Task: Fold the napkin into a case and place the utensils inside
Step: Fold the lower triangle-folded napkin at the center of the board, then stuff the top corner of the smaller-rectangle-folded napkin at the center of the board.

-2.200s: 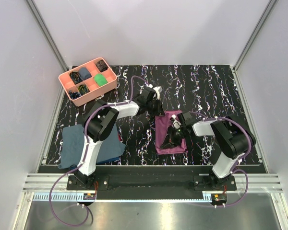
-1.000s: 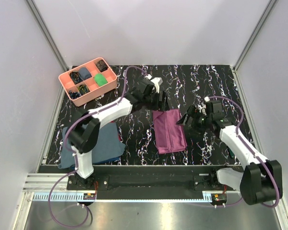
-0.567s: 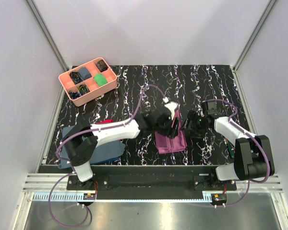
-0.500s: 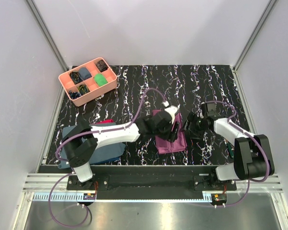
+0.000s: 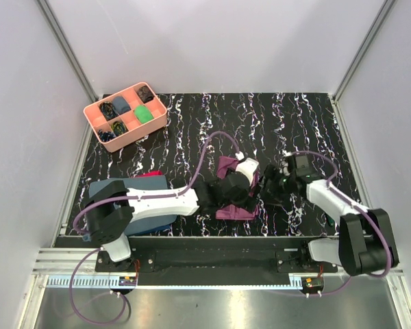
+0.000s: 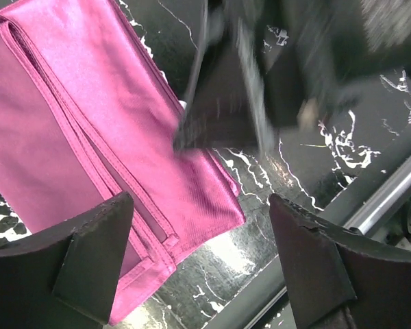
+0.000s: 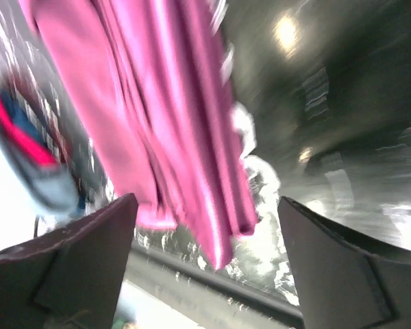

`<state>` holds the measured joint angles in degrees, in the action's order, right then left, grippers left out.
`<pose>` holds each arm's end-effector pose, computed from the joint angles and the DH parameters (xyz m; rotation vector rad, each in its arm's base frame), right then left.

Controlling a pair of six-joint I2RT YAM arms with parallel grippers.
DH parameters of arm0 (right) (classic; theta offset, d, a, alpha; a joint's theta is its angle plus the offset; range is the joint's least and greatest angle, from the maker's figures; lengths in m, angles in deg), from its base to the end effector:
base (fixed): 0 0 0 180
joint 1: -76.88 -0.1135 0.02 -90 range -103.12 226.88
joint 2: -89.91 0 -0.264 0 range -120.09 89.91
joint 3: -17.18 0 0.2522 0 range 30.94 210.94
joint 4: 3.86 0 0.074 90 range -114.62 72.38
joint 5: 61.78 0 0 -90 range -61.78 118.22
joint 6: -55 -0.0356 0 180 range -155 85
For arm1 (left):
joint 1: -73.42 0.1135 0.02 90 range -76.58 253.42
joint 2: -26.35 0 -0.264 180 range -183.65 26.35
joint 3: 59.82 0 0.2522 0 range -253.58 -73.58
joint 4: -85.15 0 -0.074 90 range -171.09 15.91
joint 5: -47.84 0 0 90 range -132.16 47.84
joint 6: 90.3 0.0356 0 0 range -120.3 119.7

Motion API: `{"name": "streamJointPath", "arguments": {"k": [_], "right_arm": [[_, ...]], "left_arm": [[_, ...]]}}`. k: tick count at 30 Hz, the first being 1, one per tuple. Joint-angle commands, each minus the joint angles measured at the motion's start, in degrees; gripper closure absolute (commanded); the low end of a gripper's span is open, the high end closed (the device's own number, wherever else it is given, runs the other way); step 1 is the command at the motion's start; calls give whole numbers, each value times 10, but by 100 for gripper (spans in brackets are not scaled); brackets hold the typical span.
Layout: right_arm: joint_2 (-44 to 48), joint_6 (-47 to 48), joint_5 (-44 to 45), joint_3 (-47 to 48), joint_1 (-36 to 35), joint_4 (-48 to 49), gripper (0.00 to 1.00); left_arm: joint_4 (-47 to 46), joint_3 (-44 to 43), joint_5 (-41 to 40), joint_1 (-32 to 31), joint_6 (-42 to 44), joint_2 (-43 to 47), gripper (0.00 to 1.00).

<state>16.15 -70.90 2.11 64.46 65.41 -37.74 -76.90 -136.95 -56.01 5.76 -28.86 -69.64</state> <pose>0.2167 0.0600 0.1624 0.4124 2.6938 0.8667 0.1497 -0.3419 0.2295 0.6295 2.1853 -0.6619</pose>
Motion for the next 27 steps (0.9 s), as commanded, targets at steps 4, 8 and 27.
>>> {"name": "streamJointPath", "arguments": {"k": [4, 8, 27], "right_arm": [[21, 20, 113, 79, 129, -88, 0], [-13, 16, 94, 110, 150, -97, 0], [-38, 78, -22, 88, 150, -19, 2]], "left_arm": [[50, -99, -96, -46, -1, -81, 18], [96, -153, -126, -50, -28, -153, 25], [235, -295, -174, -79, -84, -300, 49]]}}
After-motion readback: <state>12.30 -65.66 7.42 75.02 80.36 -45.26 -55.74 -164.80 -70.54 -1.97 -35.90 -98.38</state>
